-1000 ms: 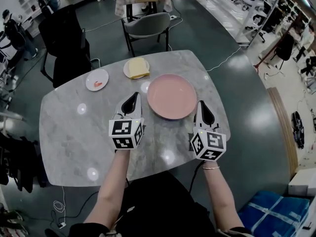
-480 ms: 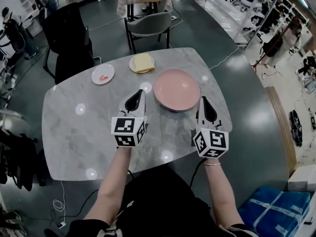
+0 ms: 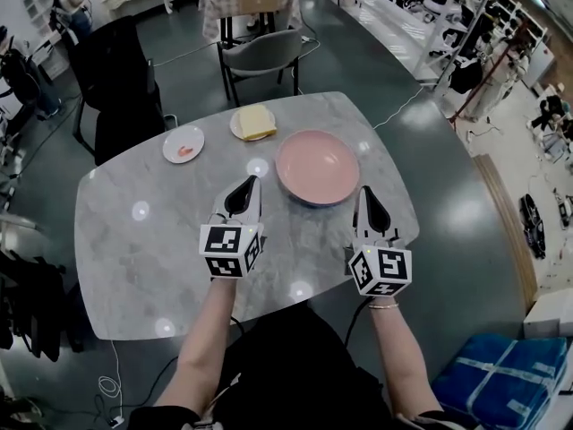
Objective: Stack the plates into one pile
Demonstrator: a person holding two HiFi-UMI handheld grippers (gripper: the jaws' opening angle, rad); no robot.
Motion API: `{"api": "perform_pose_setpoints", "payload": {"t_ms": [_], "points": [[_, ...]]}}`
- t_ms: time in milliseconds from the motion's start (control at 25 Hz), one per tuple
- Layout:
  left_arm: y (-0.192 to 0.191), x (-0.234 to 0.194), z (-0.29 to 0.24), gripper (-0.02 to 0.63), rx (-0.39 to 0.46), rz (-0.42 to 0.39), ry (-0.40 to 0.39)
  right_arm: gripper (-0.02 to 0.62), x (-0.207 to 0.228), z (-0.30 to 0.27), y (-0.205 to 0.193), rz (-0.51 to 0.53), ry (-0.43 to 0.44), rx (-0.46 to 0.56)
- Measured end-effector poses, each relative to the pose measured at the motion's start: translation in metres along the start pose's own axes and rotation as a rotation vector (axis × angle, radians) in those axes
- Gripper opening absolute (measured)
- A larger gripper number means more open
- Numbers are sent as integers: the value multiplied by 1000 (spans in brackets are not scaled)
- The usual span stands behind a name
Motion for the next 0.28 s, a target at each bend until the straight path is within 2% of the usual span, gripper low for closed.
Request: {"api": "perform_pose_setpoints", "payload": {"t_ms": [280], "points": [[1,6,-13,8,-8,-18,5,5,12,-7,0,-20,16,9]]}}
Point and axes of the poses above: the fingertips, and each gripper's own axes: z backward along the fingers, x to its right, y out of its top, the point moved 3 cm from there along z, backward along the fingers, and after that the axes turned 14 degrees about -x, right-handed, at the moved point
